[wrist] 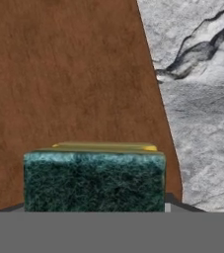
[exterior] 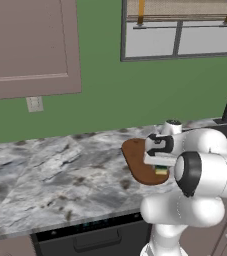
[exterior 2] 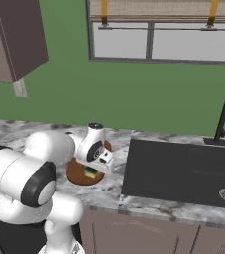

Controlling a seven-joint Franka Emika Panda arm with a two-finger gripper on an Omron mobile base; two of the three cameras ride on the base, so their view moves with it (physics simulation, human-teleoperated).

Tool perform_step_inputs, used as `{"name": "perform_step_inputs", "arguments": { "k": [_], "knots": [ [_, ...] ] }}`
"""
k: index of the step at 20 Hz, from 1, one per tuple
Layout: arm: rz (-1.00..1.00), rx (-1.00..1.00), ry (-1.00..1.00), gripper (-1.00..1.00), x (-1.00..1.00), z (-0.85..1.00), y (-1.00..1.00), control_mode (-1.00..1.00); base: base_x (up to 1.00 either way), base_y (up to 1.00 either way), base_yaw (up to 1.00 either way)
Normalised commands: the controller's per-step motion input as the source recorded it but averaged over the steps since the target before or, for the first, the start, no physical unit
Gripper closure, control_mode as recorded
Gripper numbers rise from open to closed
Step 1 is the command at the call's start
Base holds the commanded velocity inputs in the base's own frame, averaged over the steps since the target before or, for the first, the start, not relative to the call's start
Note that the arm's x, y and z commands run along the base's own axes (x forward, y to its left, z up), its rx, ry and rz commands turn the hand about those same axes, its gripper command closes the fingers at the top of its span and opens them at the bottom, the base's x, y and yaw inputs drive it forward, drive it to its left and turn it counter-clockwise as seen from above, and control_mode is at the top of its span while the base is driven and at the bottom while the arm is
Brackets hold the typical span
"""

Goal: Pick up the sponge from the counter and clean the cutting board by briefly scrubbing or pressing down on the cutting board. Once finished, release the sponge.

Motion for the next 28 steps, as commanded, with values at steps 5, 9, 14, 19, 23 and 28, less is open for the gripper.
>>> {"name": "perform_step_inputs", "arguments": {
  "k": [5,9,14,19,23,28],
  "knots": [
    [0.0,0.0,-0.11,1.0,0.21,0.0,0.03,-1.0,0.0,0.0,0.0],
    [0.0,0.0,-0.01,1.0,0.18,-0.44,0.07,-1.0,0.0,0.0,0.0],
    [0.0,0.0,-0.07,1.0,0.09,-0.27,0.17,-1.0,0.0,0.0,0.0],
    [0.0,0.0,-0.11,1.0,0.24,-0.06,0.02,-1.0,0.0,0.0,0.0],
    [0.0,0.0,0.0,1.0,0.04,-0.41,0.0,-1.0,0.0,0.0,0.0],
    [0.0,0.0,-0.02,1.0,0.26,-0.01,0.0,-1.0,0.0,0.0,0.0]
  ]
}}
